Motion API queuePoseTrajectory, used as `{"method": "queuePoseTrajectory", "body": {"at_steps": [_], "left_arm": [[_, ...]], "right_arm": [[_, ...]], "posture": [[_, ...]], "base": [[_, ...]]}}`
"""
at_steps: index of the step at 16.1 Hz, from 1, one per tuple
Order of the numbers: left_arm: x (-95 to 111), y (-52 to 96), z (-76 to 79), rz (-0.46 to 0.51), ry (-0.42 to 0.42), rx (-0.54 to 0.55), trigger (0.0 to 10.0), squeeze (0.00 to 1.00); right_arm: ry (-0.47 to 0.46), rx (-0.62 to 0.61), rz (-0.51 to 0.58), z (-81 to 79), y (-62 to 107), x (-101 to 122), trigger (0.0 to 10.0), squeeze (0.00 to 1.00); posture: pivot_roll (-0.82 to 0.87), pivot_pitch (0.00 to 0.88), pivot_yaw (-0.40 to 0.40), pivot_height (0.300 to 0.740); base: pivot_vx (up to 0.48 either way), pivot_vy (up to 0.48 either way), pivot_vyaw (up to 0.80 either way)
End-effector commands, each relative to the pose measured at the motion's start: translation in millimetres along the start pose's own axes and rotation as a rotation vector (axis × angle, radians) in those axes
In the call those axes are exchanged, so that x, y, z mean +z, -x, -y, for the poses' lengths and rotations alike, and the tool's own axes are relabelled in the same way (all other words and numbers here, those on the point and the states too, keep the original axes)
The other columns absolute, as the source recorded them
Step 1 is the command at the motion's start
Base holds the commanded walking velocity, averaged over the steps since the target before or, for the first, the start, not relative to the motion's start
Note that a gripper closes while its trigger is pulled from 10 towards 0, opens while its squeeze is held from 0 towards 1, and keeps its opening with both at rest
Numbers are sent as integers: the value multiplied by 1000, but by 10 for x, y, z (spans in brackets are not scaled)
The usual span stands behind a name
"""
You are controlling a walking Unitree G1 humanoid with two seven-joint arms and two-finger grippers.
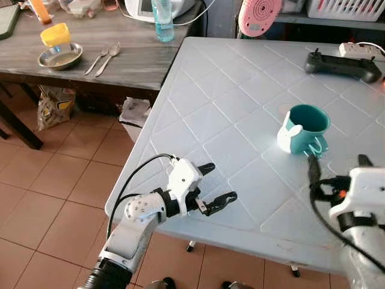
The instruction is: Setting the table
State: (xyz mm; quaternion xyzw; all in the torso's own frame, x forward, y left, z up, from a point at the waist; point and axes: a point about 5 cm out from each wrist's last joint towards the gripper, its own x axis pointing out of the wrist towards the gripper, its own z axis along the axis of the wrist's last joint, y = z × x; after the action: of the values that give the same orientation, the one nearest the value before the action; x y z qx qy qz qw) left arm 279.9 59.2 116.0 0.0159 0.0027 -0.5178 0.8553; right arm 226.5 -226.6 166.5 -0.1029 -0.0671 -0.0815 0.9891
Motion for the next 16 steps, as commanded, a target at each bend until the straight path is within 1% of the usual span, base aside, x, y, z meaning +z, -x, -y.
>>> {"method": "queuePoseTrajectory", "body": {"at_steps": [1,4,5,7,8,9,11,12,13,14,15,16], "left_arm": [[-1,15,15,-5,-2,-20,10000,0],[-2,40,15,-9,-4,-20,10000,0],[-2,54,22,-10,-5,-21,10000,0],[0,67,24,-13,-6,-21,10000,0],[-2,79,22,-15,-7,-17,10000,0],[-3,87,21,-17,-7,-12,10000,0],[-3,99,21,-18,-6,-4,10000,0],[-5,109,21,-20,-5,1,10000,0],[-6,117,22,-23,-4,1,10000,0],[-6,120,23,-23,-4,1,10000,0],[-4,124,23,-24,-3,3,10000,0],[-4,129,26,-24,-2,5,10000,0]], "right_arm": [[-17,14,-5,24,-21,-21,10000,1000],[-58,71,-14,-11,-104,-53,10000,1000],[-99,76,-22,-15,-143,-77,10000,1000],[-98,104,-23,-30,-179,-97,10000,1000],[-108,110,-22,-41,-196,-108,10000,204],[-115,111,-25,-41,-208,-121,10000,0],[-125,116,-21,-39,-239,-141,10000,0],[-138,123,-11,-48,-269,-139,9647,0],[-144,129,-5,-62,-300,-139,1922,0],[-144,131,-3,-67,-309,-140,1922,0],[-143,134,-1,-77,-314,-142,0,0],[-143,138,2,-84,-321,-154,431,0]], "posture": [[-11,175,51,740],[1,180,53,740],[6,183,51,740],[11,185,51,740],[14,186,52,740],[15,187,49,740],[18,189,48,740],[20,191,49,740],[23,192,50,740],[23,192,50,740],[24,195,50,740],[26,197,51,740]], "base": [[0,0,0],[0,0,0],[0,0,0],[0,0,0],[0,0,0],[0,0,0],[0,0,0],[0,0,0],[0,0,0],[0,0,0],[0,0,0],[0,0,0]]}}
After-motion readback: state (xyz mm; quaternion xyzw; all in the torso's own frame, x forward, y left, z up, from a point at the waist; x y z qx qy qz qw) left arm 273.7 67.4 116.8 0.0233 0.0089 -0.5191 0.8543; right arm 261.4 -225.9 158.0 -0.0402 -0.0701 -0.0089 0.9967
